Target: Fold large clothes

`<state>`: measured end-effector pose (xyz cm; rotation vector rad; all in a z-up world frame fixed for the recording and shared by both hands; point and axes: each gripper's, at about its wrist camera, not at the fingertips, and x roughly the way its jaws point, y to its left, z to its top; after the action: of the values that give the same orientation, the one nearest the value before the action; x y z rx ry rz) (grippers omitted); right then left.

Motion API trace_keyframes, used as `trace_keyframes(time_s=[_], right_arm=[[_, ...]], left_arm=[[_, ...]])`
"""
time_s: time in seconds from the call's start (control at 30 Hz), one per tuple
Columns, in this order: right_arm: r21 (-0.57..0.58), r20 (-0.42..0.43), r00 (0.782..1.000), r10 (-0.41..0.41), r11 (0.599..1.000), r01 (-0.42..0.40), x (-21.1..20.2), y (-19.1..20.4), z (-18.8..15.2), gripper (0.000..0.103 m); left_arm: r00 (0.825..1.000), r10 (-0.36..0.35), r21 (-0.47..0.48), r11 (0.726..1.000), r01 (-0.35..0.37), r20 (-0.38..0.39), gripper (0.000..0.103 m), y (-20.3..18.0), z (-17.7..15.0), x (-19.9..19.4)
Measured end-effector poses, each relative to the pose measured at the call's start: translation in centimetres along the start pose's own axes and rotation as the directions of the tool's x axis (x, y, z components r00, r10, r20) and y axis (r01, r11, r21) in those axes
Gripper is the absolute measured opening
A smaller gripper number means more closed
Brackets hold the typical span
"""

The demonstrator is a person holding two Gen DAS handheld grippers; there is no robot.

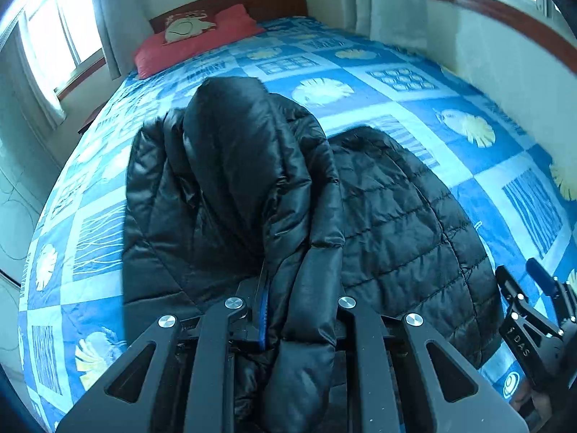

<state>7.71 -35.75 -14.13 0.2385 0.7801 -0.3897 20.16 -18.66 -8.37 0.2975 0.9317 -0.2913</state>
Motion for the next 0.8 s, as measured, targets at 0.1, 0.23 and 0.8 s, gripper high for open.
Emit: trace_keyframes(time_s=[0.1,0.23,0.8], right_arm=[[0.015,-0.008,1.000,-0.007,1.000,0.007,0.3,-0.9,-0.4,0.064],[0.039,-0.019,1.000,-0.004,0.999,0.005,0.6,-1.8,-0.8,0.064],[0.081,-0.036,0.999,-0.004,0.997,0.007,1.3,-3.7,-1.0,0.064]], left_arm=[[1.000,0.007,0.022,1.000,-0.007,-0.014,0.017,-2.0,-0.3,1.1],[1.000,0.006,0.042,0.999,-0.005,-0.027,0.017,-4.4,-0.9,2.1],[0.998,0.032,0.056,0.998,-0.035,0.048,0.040,-8.2,-2.2,0.3]])
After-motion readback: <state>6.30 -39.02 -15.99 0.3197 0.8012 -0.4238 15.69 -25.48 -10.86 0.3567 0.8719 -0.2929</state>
